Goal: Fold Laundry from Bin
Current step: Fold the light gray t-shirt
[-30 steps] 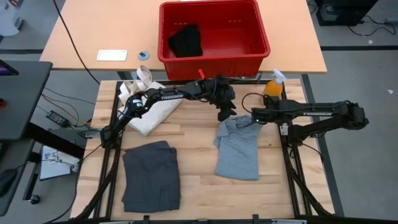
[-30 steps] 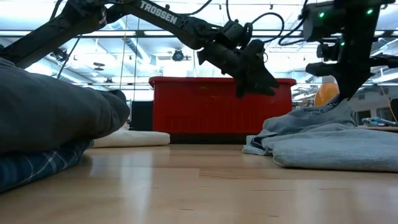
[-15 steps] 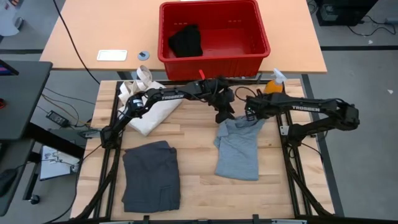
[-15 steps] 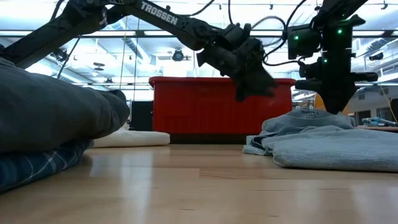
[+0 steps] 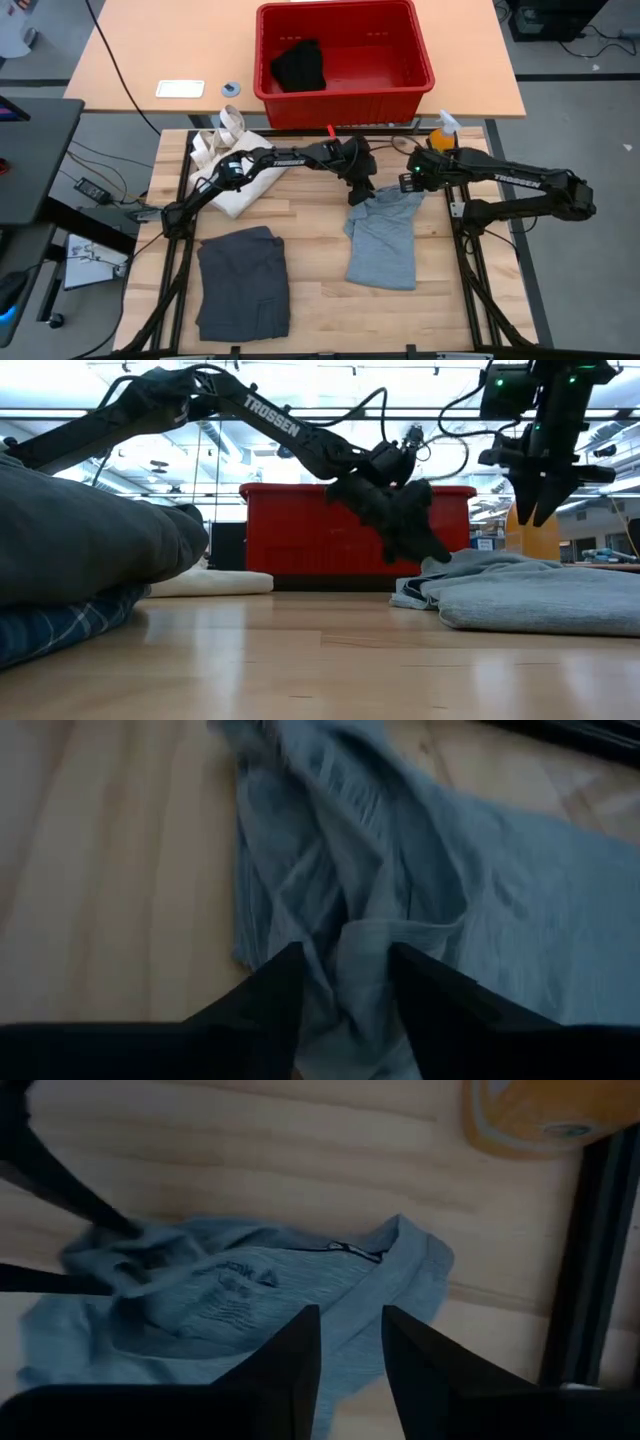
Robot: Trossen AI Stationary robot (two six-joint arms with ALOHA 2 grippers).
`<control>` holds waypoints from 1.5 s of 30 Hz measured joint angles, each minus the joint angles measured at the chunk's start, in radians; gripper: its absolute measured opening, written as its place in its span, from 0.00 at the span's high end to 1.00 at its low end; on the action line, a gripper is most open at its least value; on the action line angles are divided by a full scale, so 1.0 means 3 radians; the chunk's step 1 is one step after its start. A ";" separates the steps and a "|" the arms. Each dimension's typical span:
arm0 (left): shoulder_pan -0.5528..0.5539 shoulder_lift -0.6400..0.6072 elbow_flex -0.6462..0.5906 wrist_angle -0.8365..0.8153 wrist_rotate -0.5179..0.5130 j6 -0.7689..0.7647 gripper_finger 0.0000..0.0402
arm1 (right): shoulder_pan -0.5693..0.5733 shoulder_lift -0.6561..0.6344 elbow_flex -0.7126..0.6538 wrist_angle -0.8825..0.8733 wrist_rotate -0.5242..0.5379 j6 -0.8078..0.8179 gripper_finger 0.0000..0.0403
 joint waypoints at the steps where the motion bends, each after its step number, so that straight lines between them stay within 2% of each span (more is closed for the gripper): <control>1: -0.0003 0.0000 0.0004 0.0003 0.0001 0.0041 0.64 | 0.0000 -0.0029 0.0000 0.0000 -0.0001 0.0000 0.71; 3: -0.0010 0.0014 0.0005 -0.0011 0.0001 0.0125 0.74 | 0.0000 -0.0084 -0.0001 0.0000 0.0000 0.0000 0.71; 6: -0.0013 0.0029 -0.0001 0.0011 0.0000 0.0086 0.93 | 0.0000 -0.0158 0.0000 0.0000 0.0003 -0.0001 0.71; 7: -0.0010 0.0011 0.0019 0.0008 -0.0001 0.0014 0.96 | 0.0000 -0.0182 0.0000 0.0000 0.0003 -0.0007 0.71; 12: 0.0069 -0.0030 0.0427 -0.0092 -0.0043 -0.0052 0.96 | 0.0000 -0.0279 0.0000 0.0003 0.0067 -0.0071 0.71; 15: 0.0088 -0.0030 0.0667 -0.0181 -0.0320 0.0063 0.96 | 0.0000 -0.0324 0.0000 0.0011 0.0073 -0.0075 0.71; 17: 0.0089 -0.0036 0.0709 -0.0174 -0.0479 0.0250 0.96 | 0.0000 -0.0351 0.0000 0.0035 0.0055 -0.0091 0.71; 21: 0.0084 -0.0009 0.0697 -0.0441 -0.0502 0.0350 0.96 | 0.0000 -0.0360 0.0000 0.0139 -0.0030 -0.0148 0.71; 24: 0.0046 0.0088 0.0695 -0.0783 -0.0535 0.0358 0.94 | 0.0000 -0.0361 0.0000 0.0200 -0.0065 -0.0145 0.71; 26: 0.0006 0.0170 0.0690 -0.0823 -0.0699 0.0397 0.89 | 0.0000 -0.0361 0.0000 0.0255 -0.0083 -0.0152 0.71; 34: 0.0029 0.0205 0.0695 -0.0641 -0.1779 0.0416 0.60 | 0.0004 -0.0360 0.0000 0.0389 -0.0433 -0.0303 0.71; 37: 0.0102 0.0193 0.0714 -0.0591 -0.2083 0.0304 0.53 | 0.0053 -0.0350 0.0000 0.0394 -0.0511 -0.0313 0.71; 43: 0.0190 0.0177 0.0722 -0.0754 -0.2150 0.0000 0.53 | 0.0250 -0.0348 0.0000 0.0429 -0.0447 -0.0207 0.71; 45: 0.0189 0.0121 0.0716 -0.0969 -0.1917 -0.0029 0.54 | 0.0330 -0.0348 0.0000 0.0428 -0.0490 -0.0200 0.71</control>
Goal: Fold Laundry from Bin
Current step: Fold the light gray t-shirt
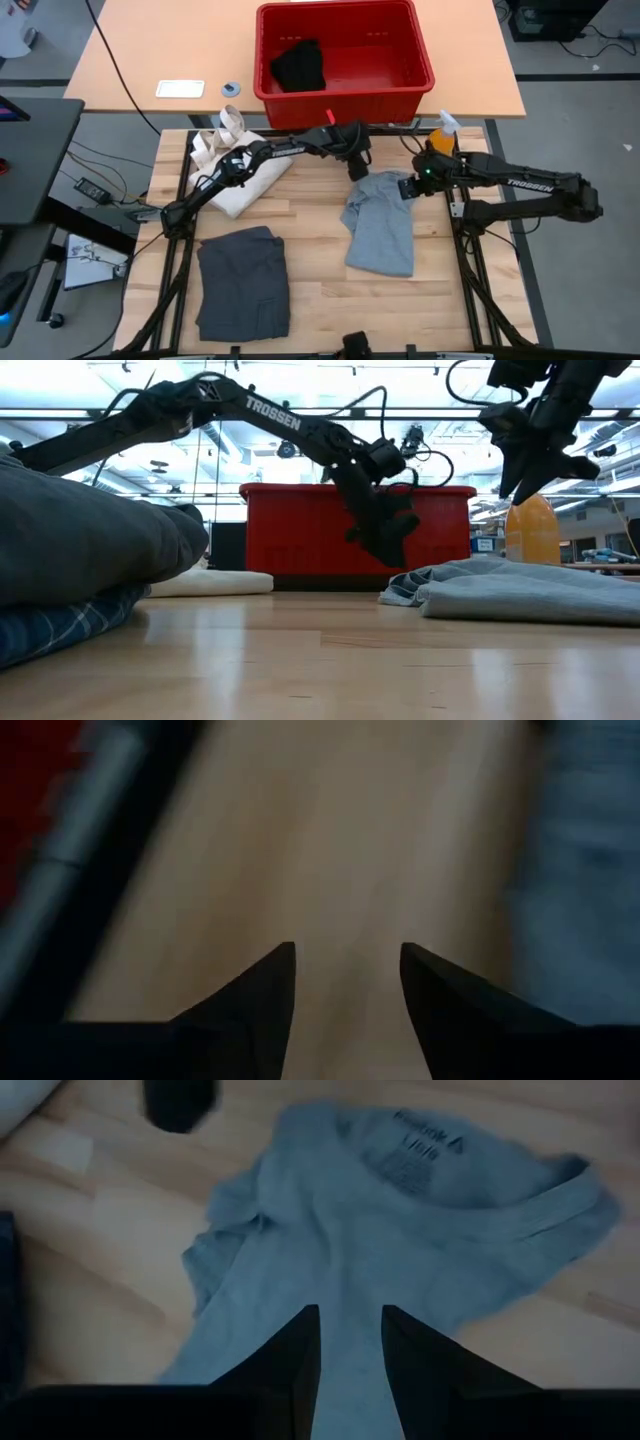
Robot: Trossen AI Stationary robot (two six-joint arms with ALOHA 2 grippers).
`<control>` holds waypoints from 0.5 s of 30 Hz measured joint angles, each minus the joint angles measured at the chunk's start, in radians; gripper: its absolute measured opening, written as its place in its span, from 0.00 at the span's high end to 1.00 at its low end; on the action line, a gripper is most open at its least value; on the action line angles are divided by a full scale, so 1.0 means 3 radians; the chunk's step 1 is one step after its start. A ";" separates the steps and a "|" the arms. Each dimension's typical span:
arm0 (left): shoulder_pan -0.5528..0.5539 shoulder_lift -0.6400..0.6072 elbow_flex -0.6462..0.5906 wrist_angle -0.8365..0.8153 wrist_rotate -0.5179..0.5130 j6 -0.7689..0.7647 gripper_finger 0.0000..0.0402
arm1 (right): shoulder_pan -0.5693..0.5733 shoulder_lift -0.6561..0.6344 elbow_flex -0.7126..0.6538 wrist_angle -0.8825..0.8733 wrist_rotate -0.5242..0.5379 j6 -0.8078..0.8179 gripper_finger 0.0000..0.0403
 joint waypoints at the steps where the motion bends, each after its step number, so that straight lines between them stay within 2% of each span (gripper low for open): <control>1: -0.0002 -0.0043 -0.0001 -0.0038 0.0230 0.0056 0.55 | 0.0046 0.0000 0.0000 -0.0005 -0.0026 0.0000 0.71; 6: 0.0000 -0.0255 0.0010 -0.0122 0.1969 0.0330 0.58 | 0.0304 0.0000 -0.0019 0.0010 0.0052 -0.0047 0.71; 7: -0.0019 -0.0273 0.0010 -0.0171 0.2183 0.0399 0.59 | 0.0343 -0.0003 -0.0070 0.0054 0.0060 -0.0078 0.71; 11: -0.0145 -0.0273 -0.0042 -0.0375 0.2359 0.0691 0.62 | 0.0431 0.0001 -0.0508 0.0378 -0.0004 -0.0059 0.71; 15: -0.0288 -0.0267 -0.0310 -0.0359 0.2434 0.0685 0.64 | 0.0482 0.0000 -0.0890 0.0773 -0.0043 0.0139 0.71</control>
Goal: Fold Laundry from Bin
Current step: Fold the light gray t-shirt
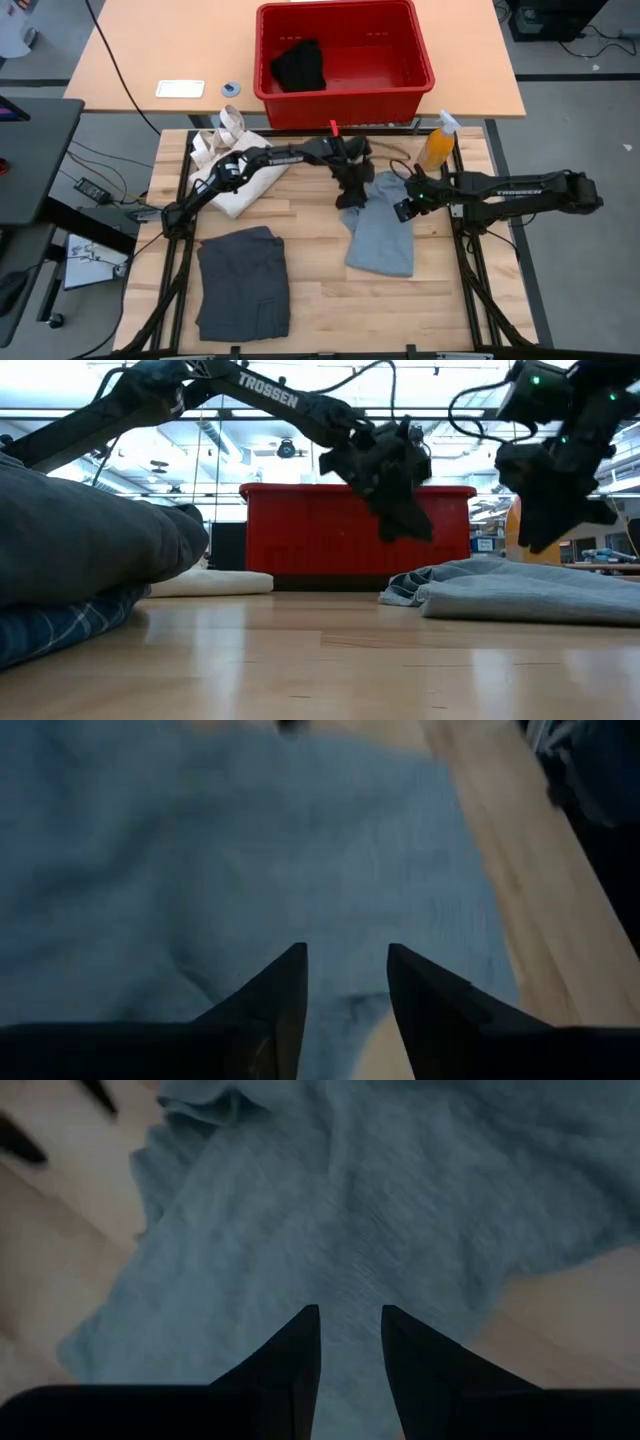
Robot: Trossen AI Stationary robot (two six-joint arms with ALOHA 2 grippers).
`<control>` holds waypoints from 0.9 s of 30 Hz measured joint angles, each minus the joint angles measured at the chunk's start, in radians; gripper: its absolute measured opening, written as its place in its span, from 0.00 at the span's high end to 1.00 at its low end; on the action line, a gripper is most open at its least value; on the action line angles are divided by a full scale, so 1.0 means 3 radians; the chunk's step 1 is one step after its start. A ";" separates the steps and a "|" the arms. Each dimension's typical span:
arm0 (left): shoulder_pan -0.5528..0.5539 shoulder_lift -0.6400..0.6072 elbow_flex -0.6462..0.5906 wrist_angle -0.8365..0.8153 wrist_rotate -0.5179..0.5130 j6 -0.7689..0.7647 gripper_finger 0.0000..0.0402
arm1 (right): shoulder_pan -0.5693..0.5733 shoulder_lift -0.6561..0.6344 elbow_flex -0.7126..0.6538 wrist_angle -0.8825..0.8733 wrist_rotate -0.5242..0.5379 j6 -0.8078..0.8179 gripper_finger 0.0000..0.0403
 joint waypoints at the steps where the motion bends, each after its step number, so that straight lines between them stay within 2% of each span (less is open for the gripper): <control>1: -0.0041 0.0006 -0.0053 -0.0010 -0.0001 -0.0008 0.65 | 0.0012 0.0000 -0.0048 0.0065 0.0023 0.0043 0.71; 4: -0.0177 0.0003 -0.0191 0.0104 0.0000 -0.0044 0.67 | 0.0049 -0.0002 -0.0104 0.0139 0.0249 0.0079 0.71; 9: -0.0454 0.0000 -0.0405 0.0558 -0.0050 -0.0387 0.68 | 0.0020 0.0003 -0.0105 0.0135 0.0616 -0.0225 0.72; 13: -0.0631 -0.0001 -0.0575 0.0804 -0.0442 -0.0699 0.68 | -0.0044 0.0099 -0.0105 0.0023 0.0811 -0.0407 0.72; 16: -0.0721 -0.0001 -0.0724 0.0888 -0.0760 -0.0804 0.68 | -0.0106 0.0194 -0.0105 -0.0202 0.1091 -0.0341 0.72; 19: -0.0749 0.0001 -0.0791 0.0851 -0.0818 -0.0922 0.68 | -0.0161 0.0221 -0.0094 -0.0341 0.1253 -0.0220 0.72; 23: -0.0742 -0.0054 -0.0795 0.0750 -0.0795 -0.0979 0.68 | -0.0124 0.0129 0.0060 -0.0337 0.0904 -0.0366 0.72; 27: -0.0731 -0.0227 -0.0794 0.0811 -0.0522 -0.0976 0.68 | -0.0004 0.0058 0.0129 -0.0223 0.0141 -0.0290 0.72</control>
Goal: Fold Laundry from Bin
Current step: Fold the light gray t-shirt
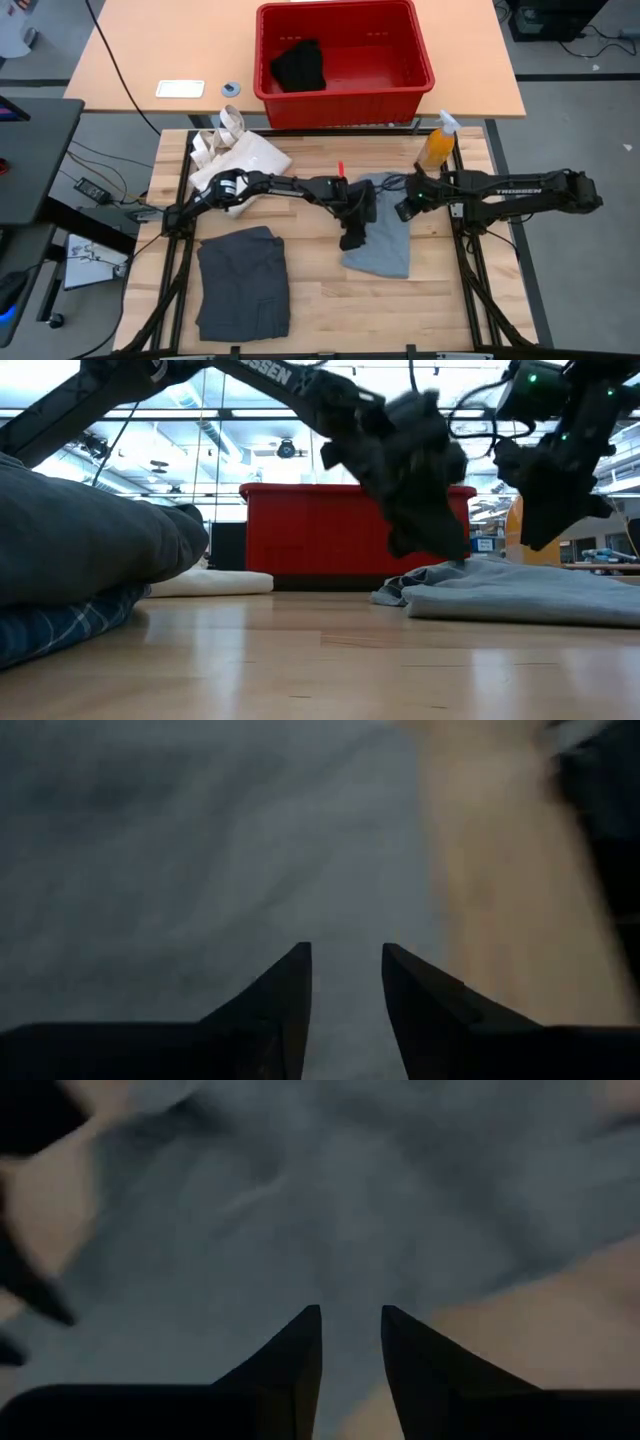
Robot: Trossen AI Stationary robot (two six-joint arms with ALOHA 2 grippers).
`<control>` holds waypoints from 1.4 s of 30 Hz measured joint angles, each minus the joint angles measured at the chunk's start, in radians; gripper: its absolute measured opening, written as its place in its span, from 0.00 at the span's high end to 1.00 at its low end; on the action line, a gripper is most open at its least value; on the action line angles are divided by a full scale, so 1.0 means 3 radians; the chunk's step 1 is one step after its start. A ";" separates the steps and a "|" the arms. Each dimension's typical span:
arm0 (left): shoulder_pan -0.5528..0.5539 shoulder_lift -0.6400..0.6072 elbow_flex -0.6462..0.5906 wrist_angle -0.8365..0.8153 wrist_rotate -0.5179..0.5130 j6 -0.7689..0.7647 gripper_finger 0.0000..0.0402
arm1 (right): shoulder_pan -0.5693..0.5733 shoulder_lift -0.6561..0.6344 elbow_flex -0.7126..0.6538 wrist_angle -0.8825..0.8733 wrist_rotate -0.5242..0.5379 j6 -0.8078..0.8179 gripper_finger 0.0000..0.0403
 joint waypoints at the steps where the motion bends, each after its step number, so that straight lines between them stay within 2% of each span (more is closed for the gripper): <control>1: 0.0007 -0.0037 0.0000 -0.0022 0.0115 -0.0005 0.68 | 0.0042 0.0000 -0.0005 0.0062 -0.0157 0.0043 0.72; 4: -0.0021 -0.0057 0.0001 0.0120 0.0299 -0.0066 0.68 | 0.0253 0.0004 -0.0120 0.0366 -0.0244 0.0177 0.72; 7: -0.0102 -0.0041 -0.0002 0.0360 0.0211 -0.0096 0.68 | 0.0459 0.0005 -0.0278 0.0613 0.0156 0.0361 0.72; 10: -0.0226 -0.0008 -0.0009 0.0415 -0.0127 -0.0134 0.68 | 0.0524 0.0005 -0.0464 0.0830 0.0525 0.0383 0.72; 13: -0.0329 0.0028 -0.0119 0.0436 -0.0517 -0.0253 0.68 | 0.0480 0.0004 -0.0672 0.1063 0.0622 0.0320 0.72; 20: -0.0506 0.0007 -0.0526 0.0523 -0.0772 -0.0633 0.68 | 0.0434 0.0004 -0.0908 0.0977 0.0591 0.0337 0.72; 25: -0.0541 -0.0019 -0.0622 0.0495 -0.0692 -0.0717 0.68 | 0.0434 -0.0026 -0.0907 0.0888 0.0575 0.0581 0.72; 30: -0.0635 -0.0139 -0.0655 0.0440 -0.0537 -0.0746 0.68 | 0.0473 -0.0085 -0.0728 0.0815 0.0419 0.0527 0.72; 36: -0.0758 -0.0536 -0.0656 0.0083 -0.0443 -0.0705 0.68 | 0.0504 -0.0124 -0.0396 0.0789 -0.0069 0.0509 0.72; 40: -0.0742 -0.0743 -0.0654 -0.0264 -0.0560 -0.0565 0.68 | 0.0578 -0.0122 -0.0292 0.0803 -0.0042 0.0504 0.72; 42: -0.0682 -0.0810 -0.0654 -0.0511 -0.0783 -0.0466 0.68 | 0.0596 -0.0120 -0.0291 0.0828 -0.0033 0.0500 0.72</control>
